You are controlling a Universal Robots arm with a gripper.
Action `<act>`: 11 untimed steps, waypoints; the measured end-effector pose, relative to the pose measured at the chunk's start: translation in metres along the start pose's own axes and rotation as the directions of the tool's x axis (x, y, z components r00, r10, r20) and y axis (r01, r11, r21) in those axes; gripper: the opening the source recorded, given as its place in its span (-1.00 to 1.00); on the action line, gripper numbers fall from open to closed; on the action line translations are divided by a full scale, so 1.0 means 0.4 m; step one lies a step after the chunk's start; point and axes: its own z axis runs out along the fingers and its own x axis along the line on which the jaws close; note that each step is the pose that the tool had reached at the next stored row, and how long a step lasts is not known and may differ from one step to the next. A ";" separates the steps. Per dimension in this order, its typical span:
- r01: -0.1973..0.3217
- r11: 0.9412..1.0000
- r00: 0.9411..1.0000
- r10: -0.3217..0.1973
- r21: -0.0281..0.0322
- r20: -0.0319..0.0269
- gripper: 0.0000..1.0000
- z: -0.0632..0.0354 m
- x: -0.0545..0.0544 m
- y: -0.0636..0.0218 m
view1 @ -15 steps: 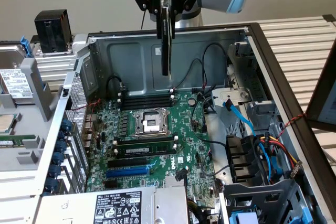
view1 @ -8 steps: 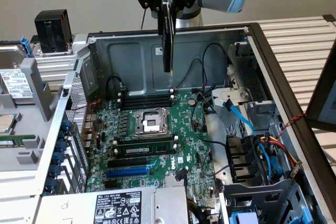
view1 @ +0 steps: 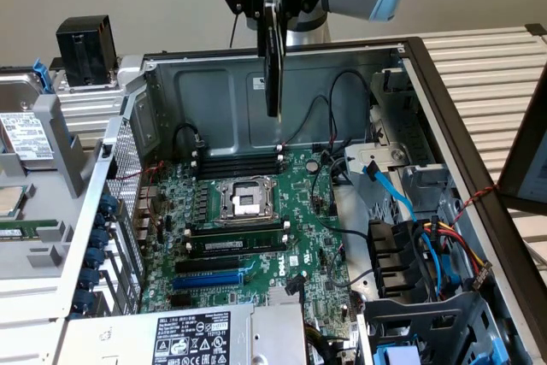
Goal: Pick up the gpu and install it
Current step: 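Insert the gpu into the slot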
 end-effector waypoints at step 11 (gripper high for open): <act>0.167 0.986 0.985 -0.167 -0.006 -0.031 -0.44 0.003 0.000 0.002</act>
